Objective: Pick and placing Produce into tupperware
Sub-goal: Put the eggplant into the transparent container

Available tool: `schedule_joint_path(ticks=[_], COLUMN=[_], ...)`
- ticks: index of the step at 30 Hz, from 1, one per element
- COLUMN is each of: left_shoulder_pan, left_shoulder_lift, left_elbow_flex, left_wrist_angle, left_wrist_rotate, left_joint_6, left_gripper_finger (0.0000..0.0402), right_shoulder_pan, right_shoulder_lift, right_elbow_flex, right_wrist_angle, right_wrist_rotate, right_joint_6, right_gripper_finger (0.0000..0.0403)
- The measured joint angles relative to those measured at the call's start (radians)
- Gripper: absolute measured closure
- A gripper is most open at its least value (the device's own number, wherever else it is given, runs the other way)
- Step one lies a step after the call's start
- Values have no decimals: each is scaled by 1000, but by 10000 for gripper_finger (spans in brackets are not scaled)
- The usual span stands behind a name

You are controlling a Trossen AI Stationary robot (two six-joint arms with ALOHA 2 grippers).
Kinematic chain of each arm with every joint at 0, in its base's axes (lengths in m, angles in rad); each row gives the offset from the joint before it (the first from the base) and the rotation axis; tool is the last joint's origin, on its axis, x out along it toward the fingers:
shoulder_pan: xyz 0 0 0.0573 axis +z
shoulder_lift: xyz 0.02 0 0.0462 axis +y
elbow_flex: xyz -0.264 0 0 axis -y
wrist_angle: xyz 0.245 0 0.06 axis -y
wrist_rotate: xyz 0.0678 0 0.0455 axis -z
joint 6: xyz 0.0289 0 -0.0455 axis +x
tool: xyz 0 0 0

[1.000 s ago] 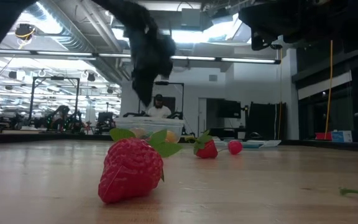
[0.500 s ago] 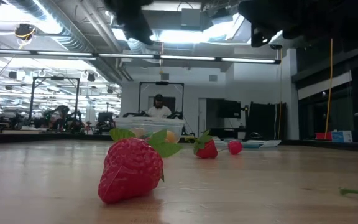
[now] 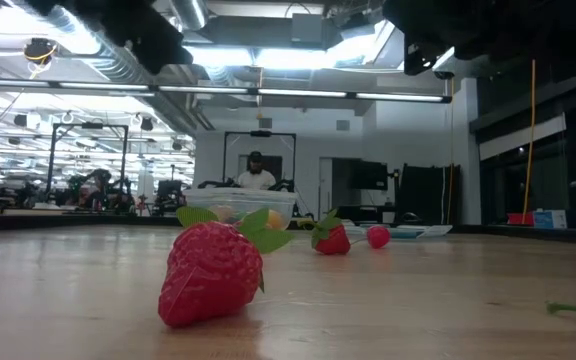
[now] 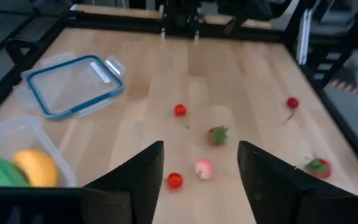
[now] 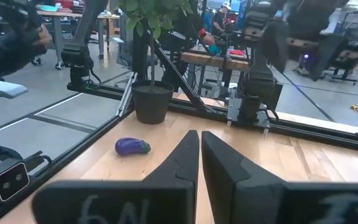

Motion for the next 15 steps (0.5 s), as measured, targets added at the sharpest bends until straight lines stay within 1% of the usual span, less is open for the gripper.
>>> schedule_joint_path(ticks=[3, 5, 15], left_shoulder_pan=[-29, -40, -48], left_shoulder_lift=[-36, -42, -25], left_elbow_flex=[-69, -98, -159], left_wrist_angle=[67, 72, 65], left_wrist_rotate=[0, 0, -44], left_joint_6=[-58, -74, -74], left_gripper_finger=[205, 205, 205], right_shoulder_pan=[0, 0, 0], right_shoulder_lift=[0, 0, 0], right_elbow_flex=[0, 0, 0], right_wrist_angle=[0, 0, 0], right_wrist_rotate=[0, 0, 0], right_joint_6=[1, 1, 0], right_gripper_finger=[380, 380, 380])
